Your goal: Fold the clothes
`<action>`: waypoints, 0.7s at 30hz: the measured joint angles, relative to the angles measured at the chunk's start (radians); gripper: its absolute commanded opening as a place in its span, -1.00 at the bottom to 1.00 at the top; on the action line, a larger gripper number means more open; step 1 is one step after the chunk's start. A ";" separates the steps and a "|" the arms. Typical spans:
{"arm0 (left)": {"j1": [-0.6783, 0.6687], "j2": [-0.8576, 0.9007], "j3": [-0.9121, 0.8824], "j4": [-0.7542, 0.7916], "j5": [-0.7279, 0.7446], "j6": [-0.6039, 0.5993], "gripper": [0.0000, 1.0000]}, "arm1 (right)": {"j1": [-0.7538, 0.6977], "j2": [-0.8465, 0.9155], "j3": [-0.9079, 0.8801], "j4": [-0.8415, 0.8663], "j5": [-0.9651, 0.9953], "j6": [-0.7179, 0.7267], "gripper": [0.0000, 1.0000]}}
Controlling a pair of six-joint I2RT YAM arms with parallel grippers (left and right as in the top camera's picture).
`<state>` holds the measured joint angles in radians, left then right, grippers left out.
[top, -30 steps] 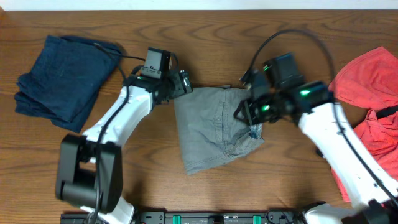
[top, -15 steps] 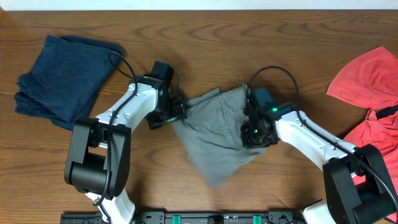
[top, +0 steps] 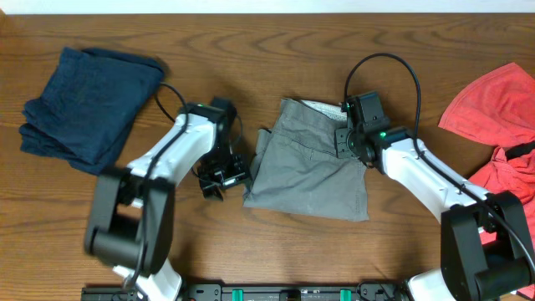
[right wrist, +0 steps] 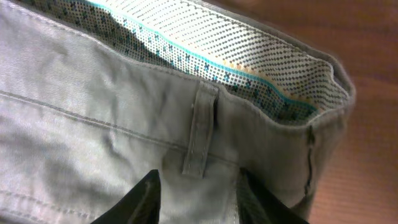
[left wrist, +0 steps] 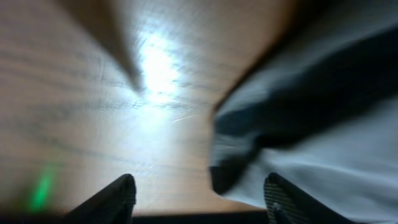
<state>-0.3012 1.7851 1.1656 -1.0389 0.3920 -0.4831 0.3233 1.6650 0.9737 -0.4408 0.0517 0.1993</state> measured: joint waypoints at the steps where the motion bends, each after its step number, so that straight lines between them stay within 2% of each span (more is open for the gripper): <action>1: 0.007 -0.042 0.000 0.026 -0.005 0.007 0.96 | 0.000 -0.008 0.011 -0.032 -0.002 -0.003 -0.14; 5: 0.036 -0.207 0.002 0.176 -0.005 0.043 0.96 | 0.000 -0.100 0.045 -0.117 -0.008 -0.006 0.18; 7: 0.040 -0.259 0.004 0.248 0.005 0.093 0.96 | 0.000 -0.187 0.057 -0.134 -0.011 -0.013 0.57; 8: 0.039 -0.273 0.006 0.270 0.016 0.114 0.96 | 0.000 -0.212 0.061 -0.137 -0.011 -0.015 0.67; 12: 0.038 -0.267 0.008 0.336 0.079 0.220 0.96 | 0.000 -0.346 0.075 -0.185 -0.021 -0.023 0.94; 21: 0.038 -0.051 0.008 0.475 0.226 0.363 0.96 | 0.000 -0.430 0.076 -0.296 -0.031 -0.024 0.99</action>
<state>-0.2634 1.7344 1.1740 -0.5644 0.6178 -0.1204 0.3233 1.2346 1.0496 -0.7364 0.0212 0.1749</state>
